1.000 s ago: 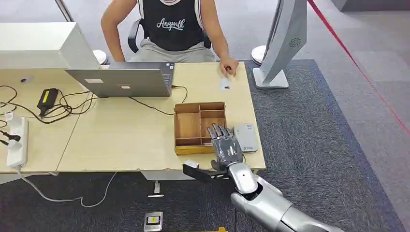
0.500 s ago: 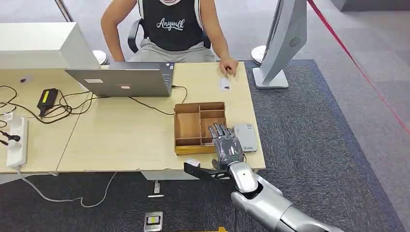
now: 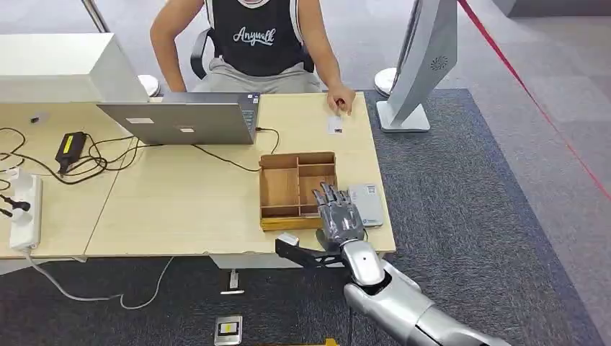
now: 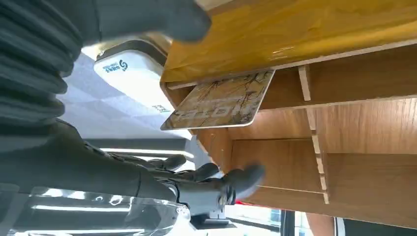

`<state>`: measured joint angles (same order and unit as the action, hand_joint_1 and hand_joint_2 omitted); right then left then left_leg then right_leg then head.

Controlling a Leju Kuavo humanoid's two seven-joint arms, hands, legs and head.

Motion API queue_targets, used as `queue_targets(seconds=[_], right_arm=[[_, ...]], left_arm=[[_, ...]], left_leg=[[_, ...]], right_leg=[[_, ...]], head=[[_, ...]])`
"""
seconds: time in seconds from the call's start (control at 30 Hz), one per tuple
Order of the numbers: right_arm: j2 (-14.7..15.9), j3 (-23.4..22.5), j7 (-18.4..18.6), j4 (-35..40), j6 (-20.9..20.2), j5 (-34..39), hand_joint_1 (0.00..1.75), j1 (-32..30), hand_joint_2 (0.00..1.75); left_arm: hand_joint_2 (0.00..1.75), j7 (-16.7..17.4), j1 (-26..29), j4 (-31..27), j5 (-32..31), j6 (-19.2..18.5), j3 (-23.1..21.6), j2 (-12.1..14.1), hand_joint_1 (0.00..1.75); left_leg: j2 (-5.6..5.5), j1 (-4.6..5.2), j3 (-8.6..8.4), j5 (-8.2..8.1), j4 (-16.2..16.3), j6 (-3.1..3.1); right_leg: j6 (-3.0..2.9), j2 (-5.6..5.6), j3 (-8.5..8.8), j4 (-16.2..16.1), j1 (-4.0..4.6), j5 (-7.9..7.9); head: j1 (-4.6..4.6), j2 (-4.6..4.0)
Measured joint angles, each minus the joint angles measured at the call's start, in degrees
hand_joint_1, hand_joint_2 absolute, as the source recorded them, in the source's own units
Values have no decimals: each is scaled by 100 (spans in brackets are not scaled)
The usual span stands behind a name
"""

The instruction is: Pass the card to the sensor for recognition and then transmit it.

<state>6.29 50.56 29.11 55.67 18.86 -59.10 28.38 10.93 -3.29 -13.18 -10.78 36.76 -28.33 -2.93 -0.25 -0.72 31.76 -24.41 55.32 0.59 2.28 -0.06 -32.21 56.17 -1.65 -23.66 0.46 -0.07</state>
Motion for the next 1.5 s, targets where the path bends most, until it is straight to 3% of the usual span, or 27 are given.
queue_targets(seconds=[1.23,1.5], right_arm=[[-166,-55,-155,-282,76,83,175,36,175],[-170,-94,-153,-337,339,26,175,40,175]], left_arm=[[0,-13,-1,-11,105,9,-199,-2,0],[0,-28,1,-48,107,0,-280,-9,0]], left_leg=[[2,0,-7,0,0,0],[1,0,-6,0,0,0]], right_leg=[[0,0,3,0,0,0],[-1,0,4,0,0,1]], head=[[0,0],[0,-2]])
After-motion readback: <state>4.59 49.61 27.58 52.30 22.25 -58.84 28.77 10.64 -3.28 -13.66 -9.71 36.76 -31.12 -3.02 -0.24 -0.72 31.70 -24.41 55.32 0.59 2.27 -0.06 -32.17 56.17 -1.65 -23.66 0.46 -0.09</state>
